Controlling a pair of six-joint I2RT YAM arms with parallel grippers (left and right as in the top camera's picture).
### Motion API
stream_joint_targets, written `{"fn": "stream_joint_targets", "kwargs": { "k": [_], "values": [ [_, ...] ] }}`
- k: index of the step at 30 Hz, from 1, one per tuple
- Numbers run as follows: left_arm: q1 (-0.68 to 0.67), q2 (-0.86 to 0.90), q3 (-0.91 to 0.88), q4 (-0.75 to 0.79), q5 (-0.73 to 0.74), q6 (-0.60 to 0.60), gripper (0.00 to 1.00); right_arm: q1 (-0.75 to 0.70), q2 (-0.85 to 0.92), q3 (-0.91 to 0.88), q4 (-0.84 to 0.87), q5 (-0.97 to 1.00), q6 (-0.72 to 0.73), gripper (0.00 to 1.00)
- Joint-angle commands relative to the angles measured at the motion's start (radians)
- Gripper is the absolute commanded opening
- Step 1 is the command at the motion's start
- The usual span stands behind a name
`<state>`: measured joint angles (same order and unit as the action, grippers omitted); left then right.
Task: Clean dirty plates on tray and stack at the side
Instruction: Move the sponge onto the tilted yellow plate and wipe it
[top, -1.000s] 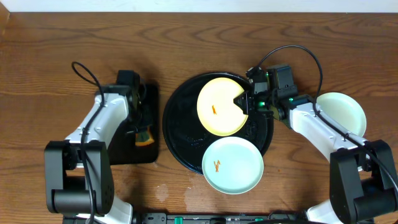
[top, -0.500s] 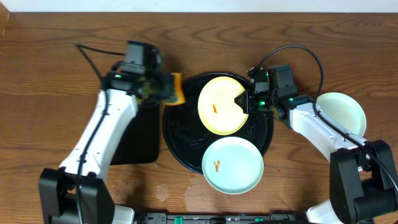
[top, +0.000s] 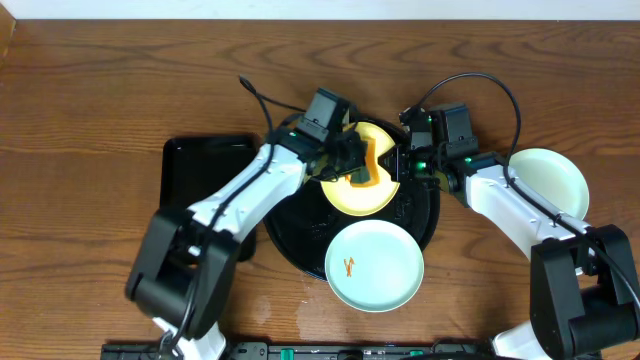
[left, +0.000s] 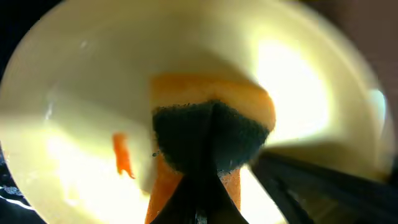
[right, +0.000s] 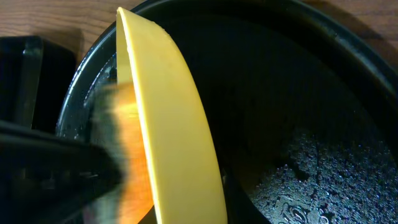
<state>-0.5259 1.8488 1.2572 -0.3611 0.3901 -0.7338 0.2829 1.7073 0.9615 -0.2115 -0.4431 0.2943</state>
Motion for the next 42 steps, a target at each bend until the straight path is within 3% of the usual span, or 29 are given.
{"fn": "stream_joint_targets", "kwargs": {
  "k": [1,6,12,22,28,37,42],
  "values": [
    [-0.002,0.043,0.005,0.006,-0.005,-0.115,0.07,0.007,-0.001,-0.008,-0.001,0.073,-0.003,0.01],
    [-0.003,0.136,0.005,0.005,-0.045,-0.111,0.07,0.007,-0.001,-0.008,-0.002,0.073,-0.003,0.01],
    [-0.003,0.203,0.005,-0.038,-0.129,0.013,0.07,0.007,-0.001,-0.008,-0.006,0.072,-0.003,0.01],
    [-0.003,0.187,0.015,-0.202,-0.609,0.081,0.07,0.007,-0.001,-0.008,-0.014,0.073,-0.003,0.01],
    [-0.003,0.179,0.108,-0.341,-0.783,0.109,0.07,0.007,-0.001,-0.008,-0.016,0.073,-0.003,0.01],
    [0.011,0.149,0.298,-0.559,-0.798,0.104,0.08,0.006,-0.001,-0.008,-0.017,0.073,-0.003,0.01],
    [0.074,0.041,0.299,-0.621,-0.698,0.102,0.07,0.006,-0.001,-0.008,-0.016,0.081,-0.038,0.01]
  ]
}}
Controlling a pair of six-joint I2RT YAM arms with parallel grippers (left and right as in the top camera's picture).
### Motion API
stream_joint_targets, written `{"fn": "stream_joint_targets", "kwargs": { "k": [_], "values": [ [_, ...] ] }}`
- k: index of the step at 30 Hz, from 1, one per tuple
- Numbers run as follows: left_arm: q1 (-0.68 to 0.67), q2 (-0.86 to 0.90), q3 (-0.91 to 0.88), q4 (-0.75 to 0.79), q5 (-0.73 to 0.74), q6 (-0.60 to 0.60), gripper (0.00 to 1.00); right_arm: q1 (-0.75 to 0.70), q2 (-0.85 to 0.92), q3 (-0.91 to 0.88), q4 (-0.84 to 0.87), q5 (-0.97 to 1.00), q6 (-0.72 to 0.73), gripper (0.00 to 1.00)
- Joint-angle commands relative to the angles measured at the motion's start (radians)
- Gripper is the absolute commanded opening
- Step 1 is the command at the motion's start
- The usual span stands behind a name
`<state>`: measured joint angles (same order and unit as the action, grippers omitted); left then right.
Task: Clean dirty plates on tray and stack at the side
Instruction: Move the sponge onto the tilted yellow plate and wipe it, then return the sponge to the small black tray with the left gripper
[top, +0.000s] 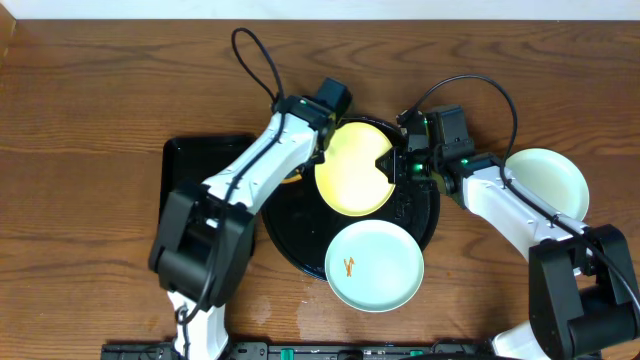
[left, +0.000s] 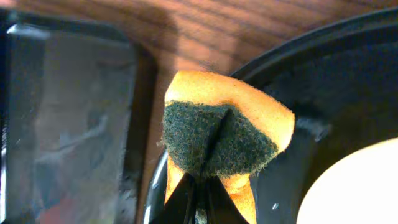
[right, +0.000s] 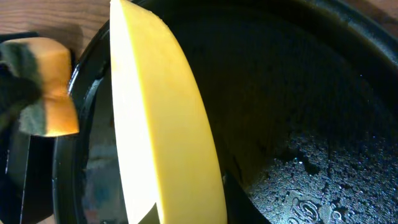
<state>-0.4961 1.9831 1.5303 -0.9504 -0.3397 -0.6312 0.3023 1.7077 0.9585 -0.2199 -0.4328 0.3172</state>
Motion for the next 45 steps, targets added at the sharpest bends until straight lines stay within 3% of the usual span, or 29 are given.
{"fn": "stream_joint_targets", "kwargs": {
  "k": [1,7,11,15,21,22,25,34,37,45],
  "values": [
    [0.063,-0.117,0.026,-0.046,0.062,0.008,0.07,-0.013,-0.002,-0.005,-0.007,0.071,-0.082,0.01],
    [0.242,-0.252,0.025,-0.121,0.252,0.198,0.07,-0.013,-0.003,-0.002,-0.008,0.070,-0.117,0.01],
    [0.360,-0.268,0.008,-0.190,0.280,0.340,0.08,-0.013,-0.003,-0.002,-0.008,0.070,-0.117,0.01],
    [0.423,-0.266,-0.109,-0.148,0.276,0.377,0.07,-0.013,-0.003,-0.002,-0.008,0.070,-0.118,0.01],
    [0.515,-0.266,-0.332,0.034,0.313,0.368,0.08,0.000,-0.029,0.031,-0.061,0.098,-0.224,0.01],
    [0.531,-0.266,-0.337,0.036,0.341,0.368,0.10,0.008,-0.043,0.046,-0.089,0.130,-0.244,0.01],
    [0.569,-0.274,-0.324,0.024,0.454,0.368,0.35,0.064,-0.100,0.100,-0.187,0.311,-0.332,0.01],
    [0.615,-0.447,-0.293,-0.002,0.522,0.364,0.63,0.264,-0.232,0.140,-0.245,0.639,-0.413,0.01],
    [0.616,-0.546,-0.293,-0.002,0.523,0.364,0.80,0.335,-0.244,0.140,-0.246,0.776,-0.425,0.01],
    [0.616,-0.728,-0.293,-0.005,0.523,0.365,0.82,0.510,-0.246,0.140,-0.244,1.024,-0.447,0.01]
  ]
}}
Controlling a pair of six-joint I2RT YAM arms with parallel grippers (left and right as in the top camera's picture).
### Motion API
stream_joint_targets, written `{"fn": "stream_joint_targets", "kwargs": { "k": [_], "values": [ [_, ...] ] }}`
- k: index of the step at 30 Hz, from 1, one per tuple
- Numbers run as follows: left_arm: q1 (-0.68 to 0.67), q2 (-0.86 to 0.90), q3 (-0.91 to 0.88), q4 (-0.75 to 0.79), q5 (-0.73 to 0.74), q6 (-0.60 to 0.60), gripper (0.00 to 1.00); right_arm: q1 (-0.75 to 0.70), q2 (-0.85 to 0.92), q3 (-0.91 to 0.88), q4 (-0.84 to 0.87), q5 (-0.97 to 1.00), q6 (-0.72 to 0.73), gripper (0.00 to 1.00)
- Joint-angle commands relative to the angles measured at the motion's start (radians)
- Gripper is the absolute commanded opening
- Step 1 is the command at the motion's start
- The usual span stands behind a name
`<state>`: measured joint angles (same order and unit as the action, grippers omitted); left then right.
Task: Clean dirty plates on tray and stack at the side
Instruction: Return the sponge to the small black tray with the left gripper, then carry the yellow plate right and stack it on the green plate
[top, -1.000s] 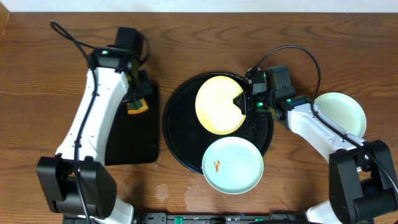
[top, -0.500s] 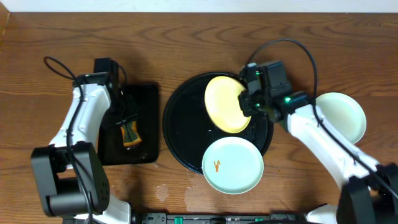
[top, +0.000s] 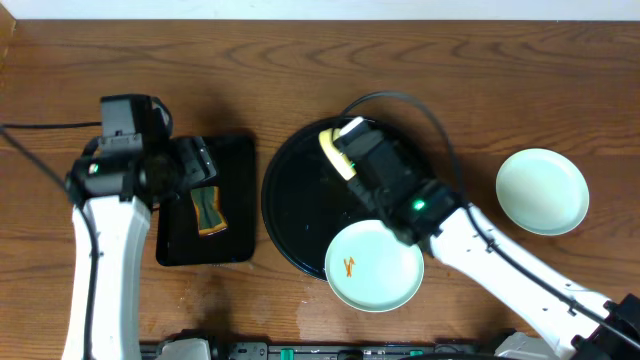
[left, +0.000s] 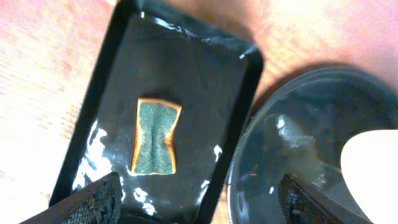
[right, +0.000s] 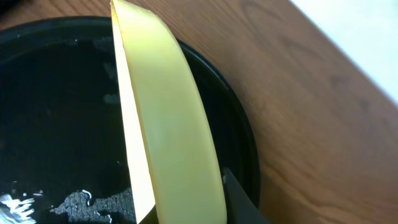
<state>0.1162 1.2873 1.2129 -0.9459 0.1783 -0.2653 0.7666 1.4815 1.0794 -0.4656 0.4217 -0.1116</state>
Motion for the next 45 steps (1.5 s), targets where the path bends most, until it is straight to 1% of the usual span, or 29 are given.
{"fn": "stream_joint_targets", "kwargs": {
  "k": [1,6,17,30,35,39,42,45],
  "values": [
    [0.003,-0.042,0.024,-0.011,0.005,-0.001,0.82,0.059,-0.019,0.019,0.002,0.188,-0.018,0.01],
    [0.003,-0.053,0.023,-0.021,0.005,-0.001,0.82,0.107,-0.039,0.019,0.004,0.237,-0.018,0.01],
    [0.003,-0.053,0.021,-0.026,0.005,-0.001,0.83,0.111,-0.131,0.019,0.024,0.232,-0.018,0.01],
    [0.003,-0.053,0.021,-0.033,0.005,-0.001,0.83,0.110,-0.134,0.019,0.024,0.232,-0.015,0.01],
    [0.003,-0.053,0.021,-0.033,0.005,-0.001,0.83,0.092,-0.133,0.019,0.021,0.223,0.037,0.01],
    [0.003,-0.053,0.021,-0.033,0.005,-0.001,0.83,0.034,-0.133,0.019,0.004,0.098,0.122,0.01],
    [0.003,-0.053,0.021,-0.033,0.005,-0.001,0.83,-0.071,-0.134,0.019,-0.034,-0.068,0.248,0.01],
    [0.003,-0.053,0.021,-0.033,0.005,-0.001,0.83,-0.219,-0.140,0.019,-0.077,-0.234,0.365,0.01]
  ]
}}
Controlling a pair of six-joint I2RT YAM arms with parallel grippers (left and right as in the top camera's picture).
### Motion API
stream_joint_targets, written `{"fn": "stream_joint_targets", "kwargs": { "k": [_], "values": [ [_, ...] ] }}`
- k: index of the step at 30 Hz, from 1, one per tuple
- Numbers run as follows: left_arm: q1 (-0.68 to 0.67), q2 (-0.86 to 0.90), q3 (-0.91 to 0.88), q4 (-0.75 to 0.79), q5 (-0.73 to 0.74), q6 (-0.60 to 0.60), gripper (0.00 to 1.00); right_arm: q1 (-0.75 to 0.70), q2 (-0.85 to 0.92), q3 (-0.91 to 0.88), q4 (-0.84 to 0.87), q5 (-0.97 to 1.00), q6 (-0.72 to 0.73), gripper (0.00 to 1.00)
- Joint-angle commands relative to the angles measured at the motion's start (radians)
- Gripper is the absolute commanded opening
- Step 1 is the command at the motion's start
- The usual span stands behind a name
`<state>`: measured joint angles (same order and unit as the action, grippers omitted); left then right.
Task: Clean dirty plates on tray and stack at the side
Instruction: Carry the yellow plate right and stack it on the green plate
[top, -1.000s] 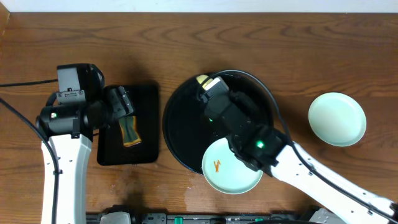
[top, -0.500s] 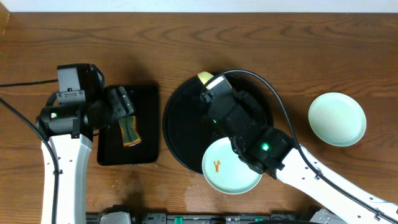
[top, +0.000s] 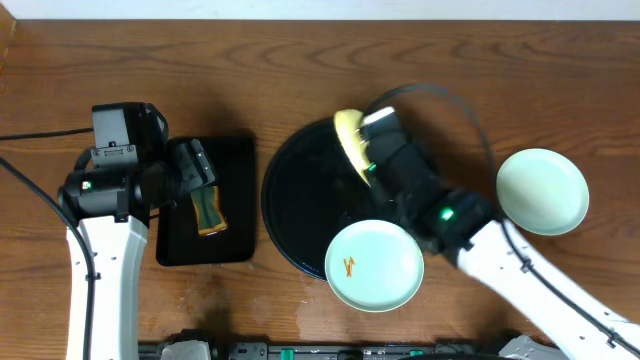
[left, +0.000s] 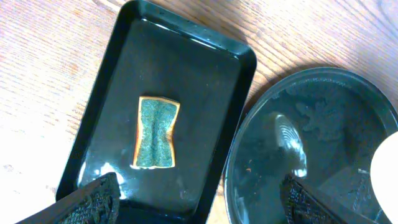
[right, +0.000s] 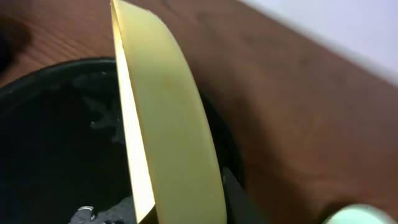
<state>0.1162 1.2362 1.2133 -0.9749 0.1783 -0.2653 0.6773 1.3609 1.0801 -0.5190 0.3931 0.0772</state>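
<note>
My right gripper (top: 366, 152) is shut on a yellow plate (top: 349, 140), held on edge above the back of the round black tray (top: 290, 215). The right wrist view shows the yellow plate (right: 168, 124) upright, with one dark finger (right: 239, 199) against its back. A pale green plate (top: 375, 265) with an orange smear lies on the tray's front. A second pale green plate (top: 543, 190) lies on the table at the right. My left gripper (left: 199, 202) hangs wide open above the sponge (left: 155, 132).
The sponge lies green side up in a black rectangular tray (top: 235, 160) left of the round tray (left: 323, 93). Water films both trays. Brown wooden table (top: 300, 70) runs all round them, and a cable loops behind the right arm.
My right arm has shifted to the right, carrying the yellow plate a little toward the round tray's back right rim. The left gripper stays open over the sponge in the rectangular tray.
First my left gripper pressed the sponge against the yellow plate, held tilted over the round tray by my right gripper. Then the sponge was off the plate at the tray's left rim. Later it lay in the rectangular tray, released. The plate stays gripped, now further right.
</note>
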Motion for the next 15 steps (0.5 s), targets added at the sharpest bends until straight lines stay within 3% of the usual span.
{"fn": "stream_joint_targets", "kwargs": {
  "k": [1,8,15],
  "values": [
    [0.003,-0.002,0.020,-0.004,0.005,-0.001,0.83,-0.192,-0.021,0.019,-0.036,-0.284,0.205,0.01],
    [0.003,-0.002,0.020,-0.004,0.005,-0.001,0.84,-0.678,-0.005,0.018,-0.079,-0.857,0.278,0.01],
    [0.003,-0.002,0.020,-0.003,0.005,-0.001,0.84,-1.078,0.052,0.017,-0.180,-0.890,0.293,0.01]
  ]
}}
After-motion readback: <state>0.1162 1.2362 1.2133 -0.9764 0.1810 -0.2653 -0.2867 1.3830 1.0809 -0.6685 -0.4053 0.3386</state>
